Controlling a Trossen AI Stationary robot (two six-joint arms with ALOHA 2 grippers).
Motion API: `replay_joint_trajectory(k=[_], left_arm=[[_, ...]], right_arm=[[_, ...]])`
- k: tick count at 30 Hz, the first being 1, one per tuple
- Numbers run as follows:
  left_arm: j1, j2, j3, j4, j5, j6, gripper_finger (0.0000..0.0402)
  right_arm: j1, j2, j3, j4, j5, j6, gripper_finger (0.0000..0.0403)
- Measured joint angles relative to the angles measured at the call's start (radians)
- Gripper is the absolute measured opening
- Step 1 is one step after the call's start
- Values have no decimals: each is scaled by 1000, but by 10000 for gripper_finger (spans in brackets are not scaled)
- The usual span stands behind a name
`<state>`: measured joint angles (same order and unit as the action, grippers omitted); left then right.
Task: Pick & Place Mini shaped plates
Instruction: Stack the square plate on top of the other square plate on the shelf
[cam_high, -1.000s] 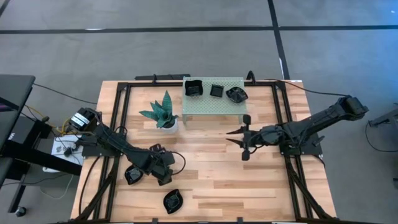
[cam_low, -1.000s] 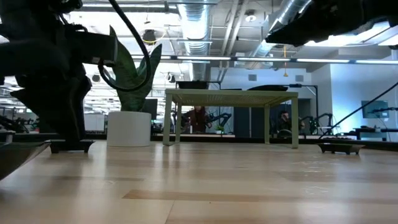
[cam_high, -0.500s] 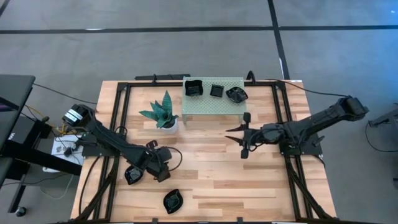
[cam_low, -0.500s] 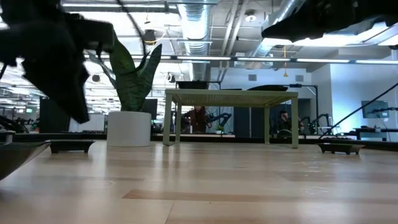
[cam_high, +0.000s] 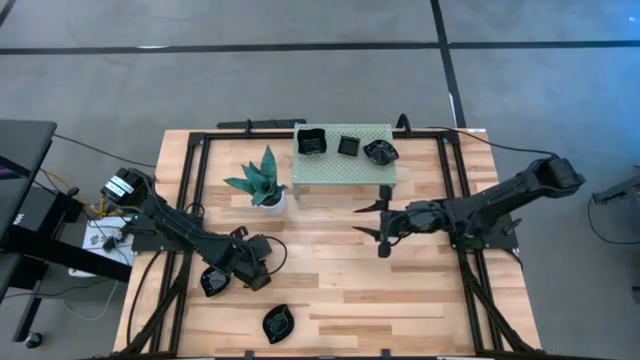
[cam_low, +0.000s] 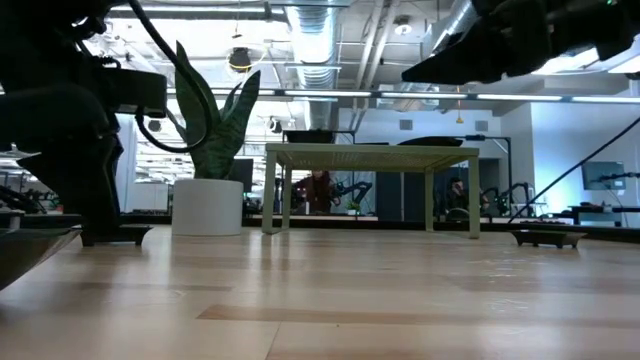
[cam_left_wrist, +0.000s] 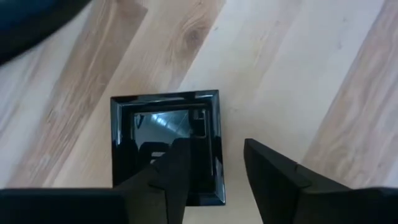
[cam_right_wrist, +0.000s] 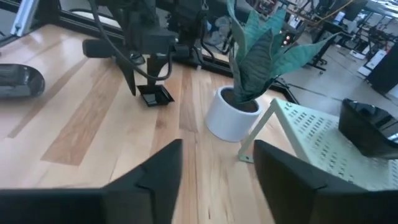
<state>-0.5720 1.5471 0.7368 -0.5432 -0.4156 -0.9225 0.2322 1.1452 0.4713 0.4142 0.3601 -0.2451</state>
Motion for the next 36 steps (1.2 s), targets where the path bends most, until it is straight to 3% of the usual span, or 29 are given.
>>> replay_joint_trajectory(k=[7,12,18,36], left_arm=[[1,0,0,2,19,4,94],[8,0,0,2,27,4,42],[23,-3,-37,41,48,1,12],[16,-5,54,57,62,84,5]], right_arm=[[-22,104,2,100,-5,-1,255],[-24,144,50,95,-9,-1,260],[-1,171,100,89,-50,-8,260],[34,184,108,92,-49,-53,260]])
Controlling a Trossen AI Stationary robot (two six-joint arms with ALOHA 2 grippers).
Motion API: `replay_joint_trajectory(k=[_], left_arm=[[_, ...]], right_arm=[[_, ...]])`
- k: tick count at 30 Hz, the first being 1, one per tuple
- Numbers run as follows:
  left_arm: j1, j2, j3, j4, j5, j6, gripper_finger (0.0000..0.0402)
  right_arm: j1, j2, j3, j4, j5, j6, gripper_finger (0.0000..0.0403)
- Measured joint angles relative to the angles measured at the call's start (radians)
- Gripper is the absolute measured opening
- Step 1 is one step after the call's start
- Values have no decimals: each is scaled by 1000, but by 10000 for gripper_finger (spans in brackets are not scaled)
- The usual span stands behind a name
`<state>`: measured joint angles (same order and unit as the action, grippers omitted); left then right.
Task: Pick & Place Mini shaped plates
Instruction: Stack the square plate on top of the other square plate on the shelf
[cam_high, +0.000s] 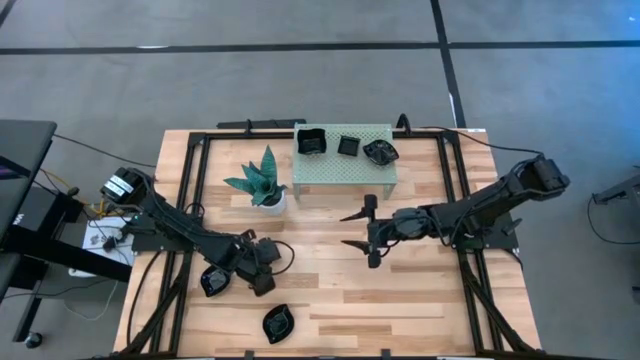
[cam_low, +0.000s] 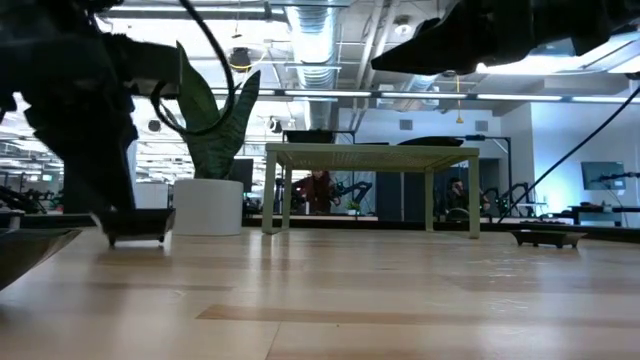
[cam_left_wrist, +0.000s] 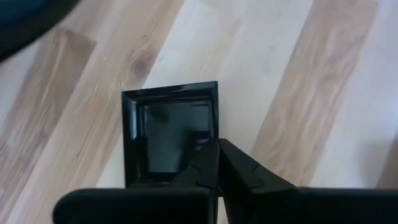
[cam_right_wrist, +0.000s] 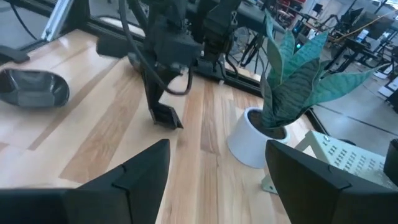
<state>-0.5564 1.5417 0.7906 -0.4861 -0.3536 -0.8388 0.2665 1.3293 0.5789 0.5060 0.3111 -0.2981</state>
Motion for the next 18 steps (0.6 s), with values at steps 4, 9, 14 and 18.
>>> replay_joint_trajectory(k=[4,9,14,18], left_arm=[[0,0,34,15,-14,53,5],[3,0,90,136,-22,214,5],[3,0,103,386,-24,472,5],[3,0,103,448,-24,577,5]], right_arm=[[-9,10,0,11,-82,0,260],[-37,75,1,100,-295,0,260],[-64,195,34,178,-431,2,260],[-74,284,107,164,-575,39,260]])
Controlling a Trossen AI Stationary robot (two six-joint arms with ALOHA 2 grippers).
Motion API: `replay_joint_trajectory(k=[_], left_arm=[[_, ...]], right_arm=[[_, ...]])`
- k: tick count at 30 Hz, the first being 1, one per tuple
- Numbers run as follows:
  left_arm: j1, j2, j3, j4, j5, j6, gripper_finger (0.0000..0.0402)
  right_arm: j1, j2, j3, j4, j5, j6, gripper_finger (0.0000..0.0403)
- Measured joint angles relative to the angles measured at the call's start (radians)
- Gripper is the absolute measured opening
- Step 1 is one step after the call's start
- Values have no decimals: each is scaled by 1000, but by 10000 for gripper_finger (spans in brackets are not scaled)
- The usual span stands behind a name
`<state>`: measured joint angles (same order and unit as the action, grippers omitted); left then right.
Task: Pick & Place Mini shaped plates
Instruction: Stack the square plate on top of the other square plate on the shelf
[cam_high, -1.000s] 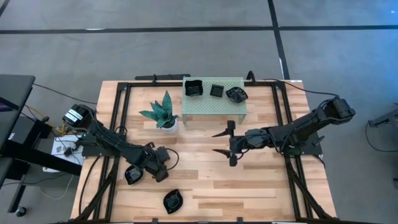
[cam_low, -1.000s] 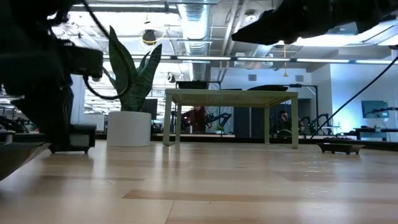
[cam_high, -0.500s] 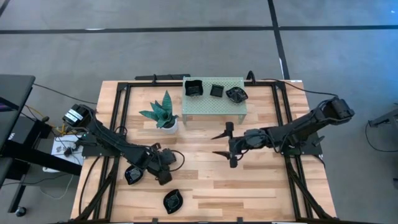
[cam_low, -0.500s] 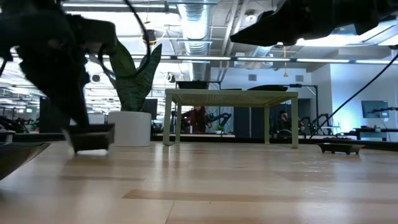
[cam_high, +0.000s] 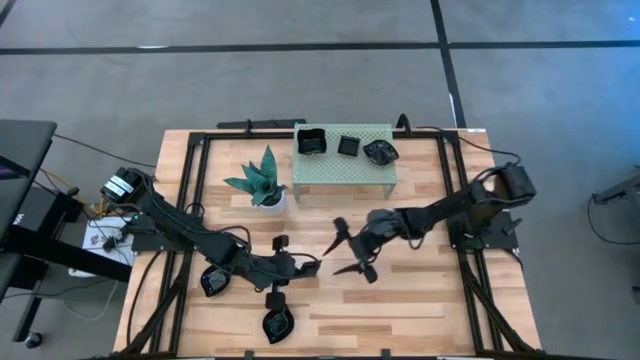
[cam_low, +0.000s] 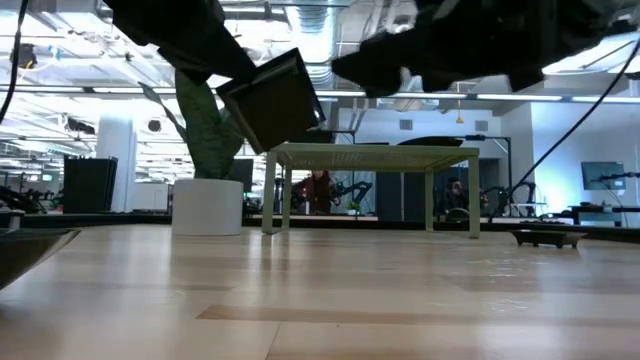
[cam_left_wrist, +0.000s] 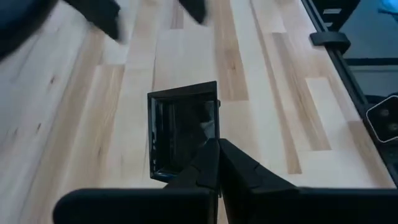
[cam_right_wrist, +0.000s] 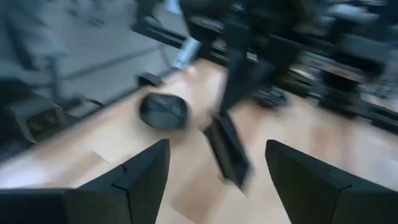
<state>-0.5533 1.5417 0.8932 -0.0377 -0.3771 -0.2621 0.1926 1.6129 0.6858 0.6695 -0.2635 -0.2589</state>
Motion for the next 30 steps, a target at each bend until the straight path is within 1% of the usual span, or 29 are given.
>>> replay_joint_trajectory(k=[2,4,8,11,14,18,20,22,30], left_arm=[[0,0,0,3,1,18,5],[0,3,0,13,12,21,5],[0,4,-1,16,14,23,5],[0,4,-2,19,14,71,5],[0,4,-2,24,15,94,5],[4,4,-2,24,15,101,5],[5,4,-3,24,14,101,5],[4,4,-3,24,15,101,5],[4,4,-4,31,2,101,5]], right_arm=[[-1,38,42,-8,-75,8,260],[-1,65,76,-19,-110,10,260],[-1,109,141,-98,-115,28,260],[-10,145,186,-151,-113,40,260],[-17,181,222,-169,-116,40,260],[-19,202,251,-171,-164,42,255],[-19,202,256,-182,-165,42,242],[-19,201,256,-190,-166,42,219],[-35,204,256,-201,-160,40,100]])
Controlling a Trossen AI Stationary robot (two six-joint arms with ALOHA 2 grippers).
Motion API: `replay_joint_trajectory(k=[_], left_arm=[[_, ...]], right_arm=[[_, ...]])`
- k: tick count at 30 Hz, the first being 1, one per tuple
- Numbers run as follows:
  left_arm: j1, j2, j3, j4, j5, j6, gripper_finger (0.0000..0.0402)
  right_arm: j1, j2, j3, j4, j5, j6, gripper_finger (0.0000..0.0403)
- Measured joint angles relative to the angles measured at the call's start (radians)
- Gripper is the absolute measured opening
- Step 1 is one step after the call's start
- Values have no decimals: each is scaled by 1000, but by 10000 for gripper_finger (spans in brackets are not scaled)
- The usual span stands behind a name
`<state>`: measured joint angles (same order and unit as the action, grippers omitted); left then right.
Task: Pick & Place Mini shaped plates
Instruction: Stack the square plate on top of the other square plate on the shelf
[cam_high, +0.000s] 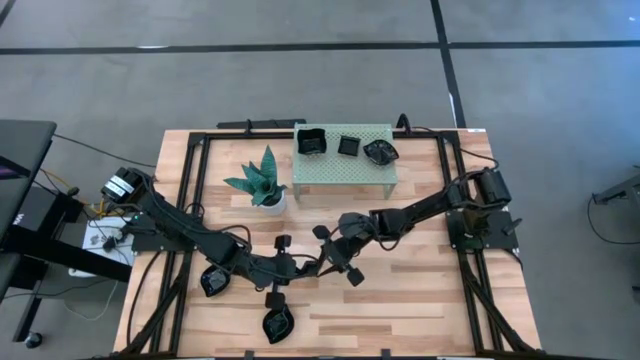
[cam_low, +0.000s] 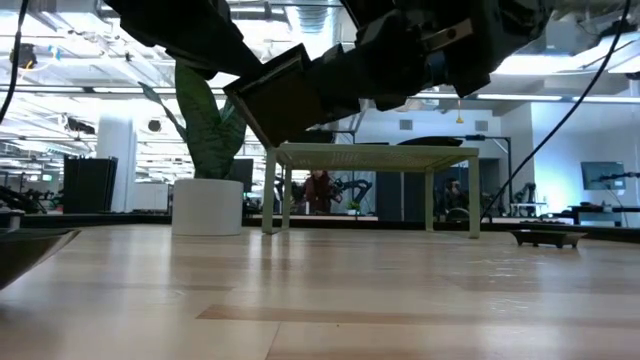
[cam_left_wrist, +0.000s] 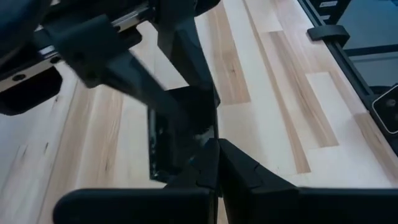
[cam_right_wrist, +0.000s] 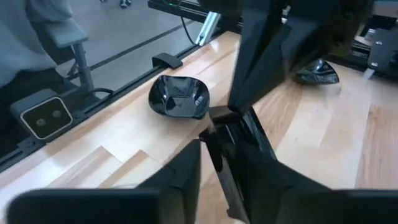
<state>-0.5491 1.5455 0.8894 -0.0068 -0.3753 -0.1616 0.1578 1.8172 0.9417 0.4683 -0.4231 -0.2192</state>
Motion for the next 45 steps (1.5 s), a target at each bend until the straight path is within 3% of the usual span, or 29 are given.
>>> replay_joint_trajectory(k=[11,22,30,34,41,45], left_arm=[[2,0,-1,1,-4,0,6],[0,0,-1,16,-138,0,86],[1,0,0,20,-326,0,116],[1,0,0,20,-334,0,120],[2,0,0,24,-335,0,120],[8,0,0,29,-335,0,120]], right_arm=[[-6,0,0,0,-6,-26,9],[-11,0,0,-27,51,-25,27],[-5,-116,0,-266,197,-25,15],[13,-260,0,-404,339,-58,25],[-33,-510,0,-507,824,-281,26],[-167,-569,0,-518,826,-298,27]])
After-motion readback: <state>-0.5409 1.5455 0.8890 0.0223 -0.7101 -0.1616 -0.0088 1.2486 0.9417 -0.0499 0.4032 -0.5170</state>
